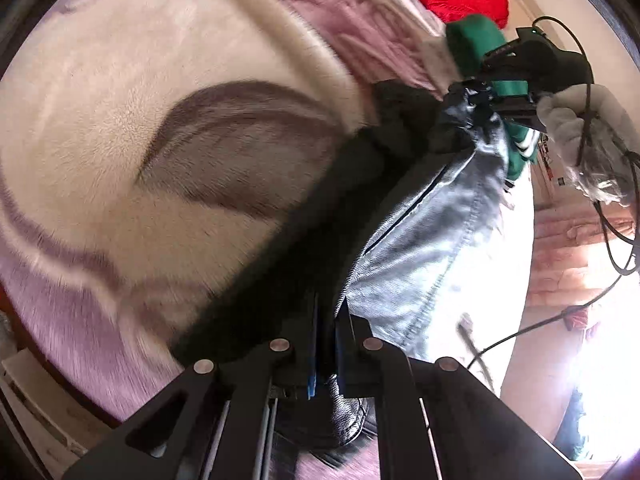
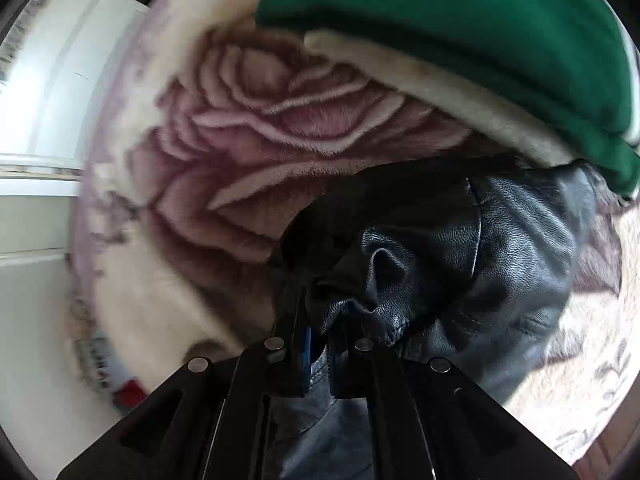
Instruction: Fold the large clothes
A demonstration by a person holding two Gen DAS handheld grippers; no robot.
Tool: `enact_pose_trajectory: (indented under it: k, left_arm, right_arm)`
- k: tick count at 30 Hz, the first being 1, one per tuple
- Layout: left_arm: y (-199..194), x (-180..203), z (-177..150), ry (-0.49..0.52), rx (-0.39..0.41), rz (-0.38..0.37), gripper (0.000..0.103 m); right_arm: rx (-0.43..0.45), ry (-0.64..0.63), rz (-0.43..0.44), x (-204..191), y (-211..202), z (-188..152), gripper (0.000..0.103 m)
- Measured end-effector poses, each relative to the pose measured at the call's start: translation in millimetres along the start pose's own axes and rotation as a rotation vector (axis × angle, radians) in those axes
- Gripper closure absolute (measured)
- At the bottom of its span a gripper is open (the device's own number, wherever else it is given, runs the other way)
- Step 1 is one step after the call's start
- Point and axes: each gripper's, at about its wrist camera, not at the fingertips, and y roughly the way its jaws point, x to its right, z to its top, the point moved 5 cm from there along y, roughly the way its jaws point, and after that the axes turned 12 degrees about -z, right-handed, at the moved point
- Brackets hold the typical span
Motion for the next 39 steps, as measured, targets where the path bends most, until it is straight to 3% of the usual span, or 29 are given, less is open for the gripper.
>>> enact_pose_trajectory:
  k: [4,7,9,10,12,13,15,17,22,27,28,30,34,36,39]
  left_arm:
    - [17.0,-17.1,10.2,-0.026,-0.059,-0.057,0.098]
    - [20.5,-27.5,12.3,-0.09,-0.11,-0.131,0.093]
    - [11.0,-27.6,10.2,-0.145,-0.141,-0.172,0.081]
    - [2.2,-25.7,9.1,-0.151,-0.147,-0.156,0.078]
    - [-15.6,-18.1,11.1,-0.127,-0.14,-0.142,0.075]
    - [-21.4,-12.0,16.3,-0.111,-0.14,-0.131,0.071]
    - [-28.8,1.9,32.2,-0.071,-0.127,-0.126,0.045]
    - [-23.0,24.1,58.8,-0.015,-0.111,-0.154,0.038]
    - [43.1,97.6,143.7,0.143,-0.089,-0.203,0.038]
    - [144.9,146.4,206.6,0.276,-0.156,-0.109,0.039]
    - [161.4,147.8,211.8,0.292,-0.175,-0.077,0.044]
    - [174.1,142.3,214.9,0.303,-0.178,-0.065,0.095]
    - [140.3,138.0,221.5,0.187,-0.141,-0.255,0.097]
    - [133.9,122.1,227.5,0.105,-0.138,-0.271,0.097]
    - [158.0,74.6,237.4,-0.064,-0.159,-0.278,0.097]
  right_arm:
    - [-0.035,0.026,-0.077,-10.1,26.8,8.6,0.098]
    - [-0.097,-0.01,-0.063,-16.8,41.9,10.2,0.095]
    - [-0.133,0.012,0.03,-9.9,36.7,10.4,0.08]
    - [-0.149,0.025,0.101,-4.9,30.8,9.8,0.063]
    - [-0.151,0.078,0.28,17.3,3.6,4.6,0.043]
    - [-0.124,0.106,0.313,31.6,-9.9,2.4,0.041]
    - [-0.052,0.156,0.327,71.3,-37.8,-4.1,0.04]
    - [0.002,0.212,0.288,110.4,-53.6,-10.6,0.04]
    - [0.044,0.341,0.22,185.7,-47.1,-26.4,0.04]
    - [0.089,0.323,0.182,206.9,-26.0,-19.2,0.041]
    - [0.098,0.31,0.164,208.1,-19.8,-13.7,0.041]
    - [0.103,0.312,0.153,214.6,-7.4,-7.1,0.041]
    - [0.079,0.372,0.226,226.9,14.5,-2.9,0.041]
    - [0.087,0.362,0.264,224.4,17.8,-2.0,0.041]
    - [0.11,0.302,0.296,213.1,25.7,7.9,0.041]
